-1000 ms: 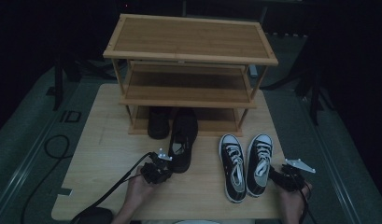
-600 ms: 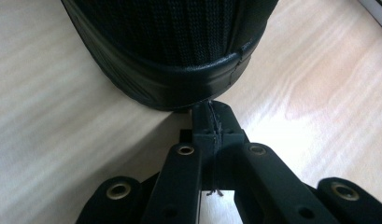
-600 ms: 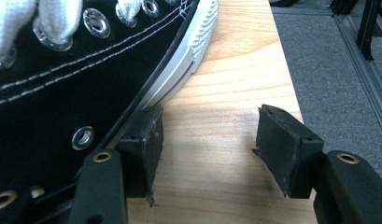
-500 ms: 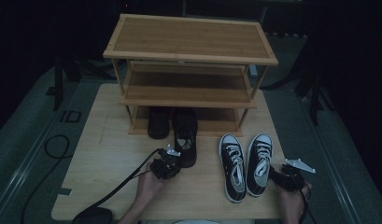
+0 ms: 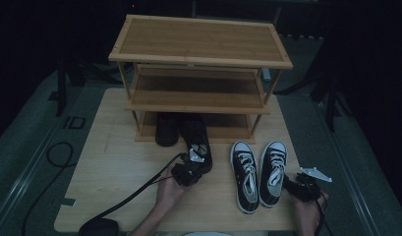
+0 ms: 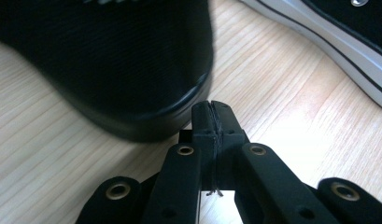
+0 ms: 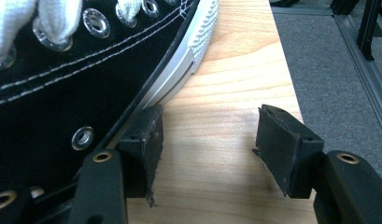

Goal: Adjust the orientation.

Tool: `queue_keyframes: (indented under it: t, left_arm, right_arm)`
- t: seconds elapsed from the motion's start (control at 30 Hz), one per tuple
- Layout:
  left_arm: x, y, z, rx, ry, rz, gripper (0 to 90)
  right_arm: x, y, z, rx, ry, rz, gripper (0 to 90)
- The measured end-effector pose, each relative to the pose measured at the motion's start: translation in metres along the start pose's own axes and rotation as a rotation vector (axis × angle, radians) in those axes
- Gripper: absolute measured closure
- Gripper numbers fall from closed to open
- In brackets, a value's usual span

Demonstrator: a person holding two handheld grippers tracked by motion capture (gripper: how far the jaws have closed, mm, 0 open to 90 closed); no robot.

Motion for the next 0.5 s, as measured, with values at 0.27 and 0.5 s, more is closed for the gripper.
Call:
queue_keyframes:
  t: [0.27, 0.5]
  left_arm:
    - [-0.021, 0.008, -0.01, -0.055, -0.002, 0.037, 89.7]
    - [-0.026, 0.01, -0.004, -0.051, -0.002, 0.031, 89.9]
  right_arm:
    - [0.0, 0.0, 0.0, 0.002, 0.001, 0.0, 40.8]
    - [0.0, 0.0, 0.0, 0.002, 0.002, -0.001, 40.7]
Point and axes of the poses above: each handheld gripper's, and its own axes: x roughly backward along the jaws, y roughly out of its top, z roughly to its left, the point moved 1 cm from there along -x, roughly forward along the jaws, and after that the axes turned 7 degrees about -x, right-handed, at the moved point
